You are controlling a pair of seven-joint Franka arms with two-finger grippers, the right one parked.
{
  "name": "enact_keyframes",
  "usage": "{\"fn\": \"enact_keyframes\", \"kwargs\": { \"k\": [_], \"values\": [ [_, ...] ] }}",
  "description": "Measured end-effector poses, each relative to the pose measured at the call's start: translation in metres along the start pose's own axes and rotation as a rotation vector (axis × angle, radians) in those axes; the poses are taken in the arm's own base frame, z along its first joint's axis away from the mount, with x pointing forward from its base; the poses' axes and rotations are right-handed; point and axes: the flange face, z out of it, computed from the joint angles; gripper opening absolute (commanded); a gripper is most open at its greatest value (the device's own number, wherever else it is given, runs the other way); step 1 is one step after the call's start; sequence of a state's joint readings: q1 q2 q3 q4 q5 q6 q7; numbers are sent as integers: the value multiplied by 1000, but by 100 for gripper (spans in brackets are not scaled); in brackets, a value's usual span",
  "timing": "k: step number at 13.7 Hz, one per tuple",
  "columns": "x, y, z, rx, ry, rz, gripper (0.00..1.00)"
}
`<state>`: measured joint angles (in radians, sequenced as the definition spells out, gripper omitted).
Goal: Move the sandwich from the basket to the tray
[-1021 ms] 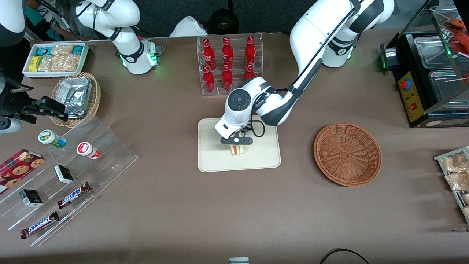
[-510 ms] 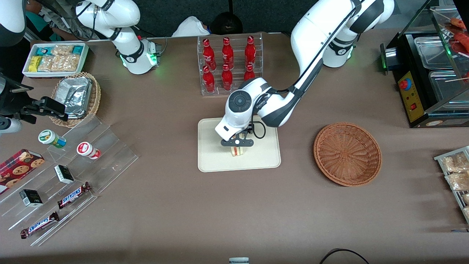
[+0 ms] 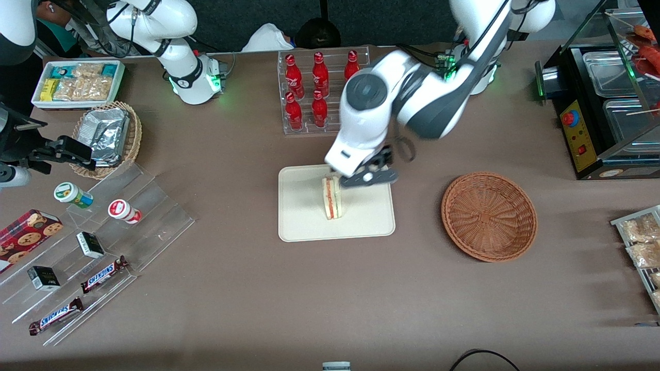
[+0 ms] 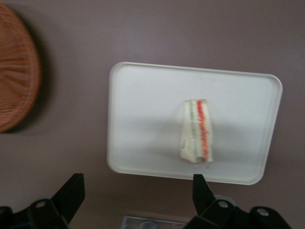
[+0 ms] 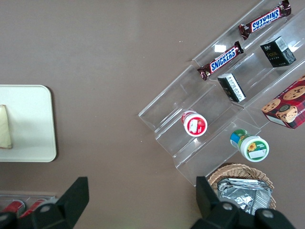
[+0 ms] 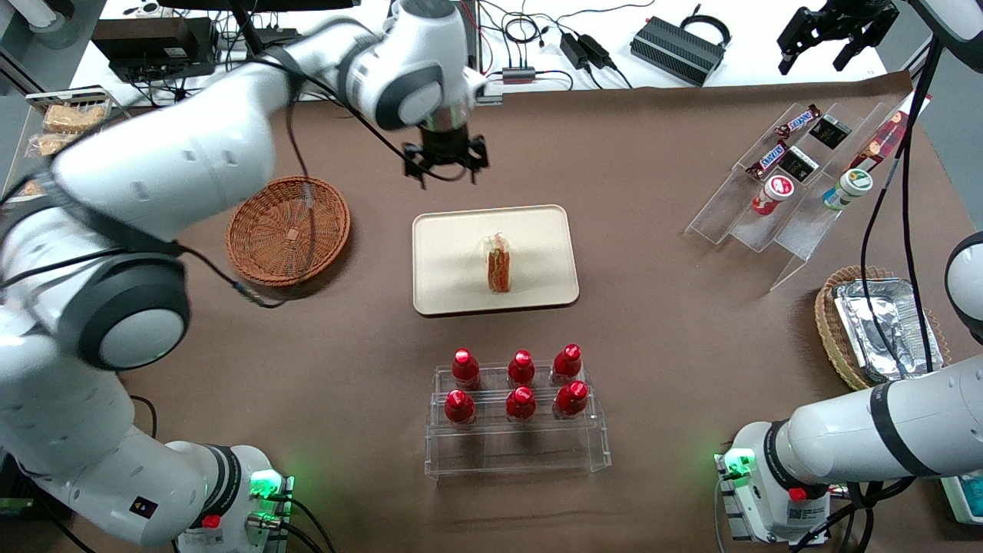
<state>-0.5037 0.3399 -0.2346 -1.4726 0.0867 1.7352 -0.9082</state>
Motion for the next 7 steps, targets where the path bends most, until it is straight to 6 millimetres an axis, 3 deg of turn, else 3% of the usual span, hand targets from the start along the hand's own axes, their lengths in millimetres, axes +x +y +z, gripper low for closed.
{"fn": "enact_keyframes", "kwargs": {
  "k": [3, 7],
  "values": [
    [12, -73, -63, 51, 15, -72, 100],
    [29, -140, -98, 70, 13, -63, 100]
  ]
}}
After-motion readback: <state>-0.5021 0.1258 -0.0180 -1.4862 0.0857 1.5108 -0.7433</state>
